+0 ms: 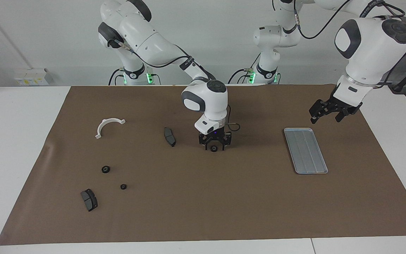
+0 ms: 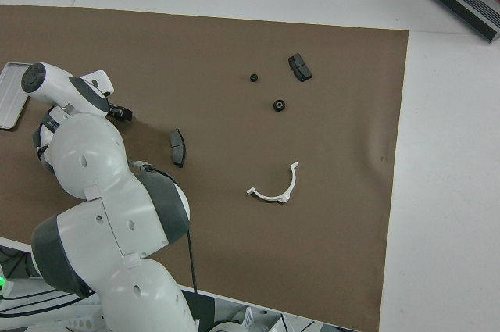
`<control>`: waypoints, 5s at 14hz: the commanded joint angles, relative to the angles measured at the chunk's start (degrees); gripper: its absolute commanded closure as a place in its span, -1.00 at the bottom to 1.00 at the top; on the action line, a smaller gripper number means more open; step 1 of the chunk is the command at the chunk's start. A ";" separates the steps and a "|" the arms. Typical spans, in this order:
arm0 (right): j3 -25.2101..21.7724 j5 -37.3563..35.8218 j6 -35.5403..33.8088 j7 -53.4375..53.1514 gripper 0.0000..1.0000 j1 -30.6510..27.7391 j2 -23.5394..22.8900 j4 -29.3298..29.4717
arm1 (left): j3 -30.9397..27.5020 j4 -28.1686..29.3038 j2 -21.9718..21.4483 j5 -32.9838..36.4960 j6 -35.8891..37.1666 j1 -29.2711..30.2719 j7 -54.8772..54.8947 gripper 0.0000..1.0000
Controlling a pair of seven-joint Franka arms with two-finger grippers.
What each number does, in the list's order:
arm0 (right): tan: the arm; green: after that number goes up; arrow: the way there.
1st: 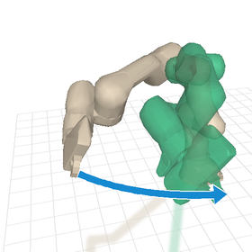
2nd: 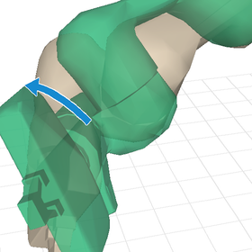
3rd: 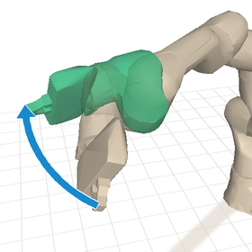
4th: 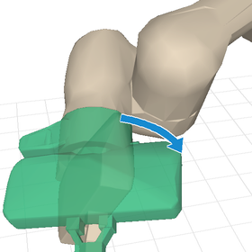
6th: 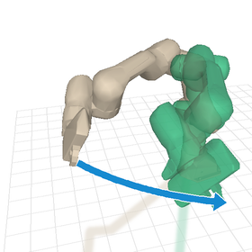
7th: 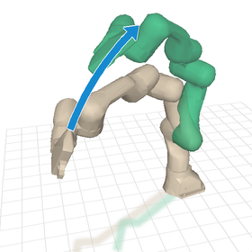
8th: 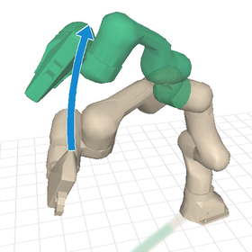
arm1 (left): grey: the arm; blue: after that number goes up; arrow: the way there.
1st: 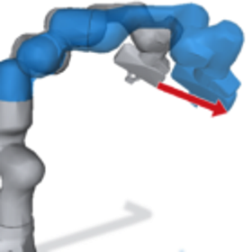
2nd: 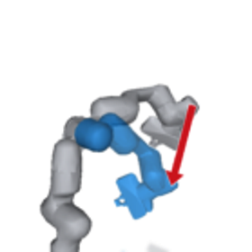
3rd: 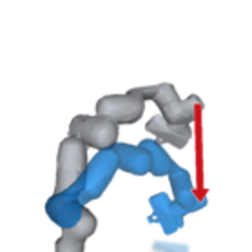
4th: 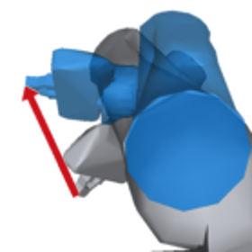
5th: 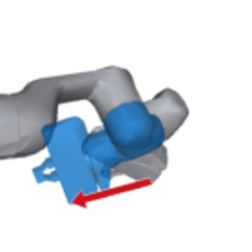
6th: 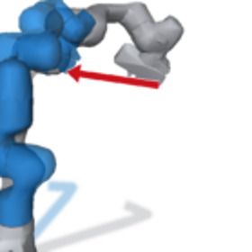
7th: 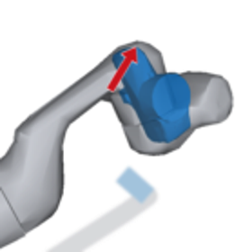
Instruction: Place bearing gear from tray to pile
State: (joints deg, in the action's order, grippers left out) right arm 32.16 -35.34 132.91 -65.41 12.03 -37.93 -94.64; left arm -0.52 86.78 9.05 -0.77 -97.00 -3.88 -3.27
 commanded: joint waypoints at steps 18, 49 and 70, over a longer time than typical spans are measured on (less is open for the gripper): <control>-26.61 25.75 -9.43 44.54 1.00 -1.93 25.35 -13.27 | -0.01 1.03 -0.70 -0.28 -2.41 0.62 0.90 -1.00; -36.31 34.02 -20.28 58.81 -1.00 -10.26 35.45 -8.12 | -0.01 1.20 -1.05 -0.28 -2.14 0.54 0.46 -1.00; -38.76 33.93 -43.09 59.26 -1.00 -7.90 39.86 2.44 | 0.08 1.91 -1.40 -0.28 -2.06 0.36 0.81 -1.00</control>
State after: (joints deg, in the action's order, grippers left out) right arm -6.71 -2.94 90.60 -6.45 4.33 1.82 -92.56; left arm -0.43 86.87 9.04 -0.77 -98.29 -3.56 -3.22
